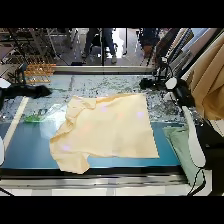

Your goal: Fold the clothes and pants, and hang the long-sleeved shirts on hangers.

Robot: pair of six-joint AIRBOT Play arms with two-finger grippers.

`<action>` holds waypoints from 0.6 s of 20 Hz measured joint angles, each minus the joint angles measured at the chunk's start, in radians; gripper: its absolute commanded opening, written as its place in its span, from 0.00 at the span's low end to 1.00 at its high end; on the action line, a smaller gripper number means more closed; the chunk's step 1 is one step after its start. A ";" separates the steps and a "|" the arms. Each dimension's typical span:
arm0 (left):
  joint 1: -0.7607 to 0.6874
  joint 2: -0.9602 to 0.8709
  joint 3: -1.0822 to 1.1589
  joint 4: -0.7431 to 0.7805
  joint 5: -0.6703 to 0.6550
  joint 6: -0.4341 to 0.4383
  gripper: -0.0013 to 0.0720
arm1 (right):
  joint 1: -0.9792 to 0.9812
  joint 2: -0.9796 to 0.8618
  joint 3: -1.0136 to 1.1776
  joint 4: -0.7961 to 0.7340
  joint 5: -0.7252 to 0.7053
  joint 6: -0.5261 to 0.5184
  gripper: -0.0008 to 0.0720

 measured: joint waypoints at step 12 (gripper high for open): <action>0.080 0.552 -1.007 0.041 -0.105 -0.056 0.82 | -0.426 0.461 -0.880 0.050 0.528 -0.307 0.71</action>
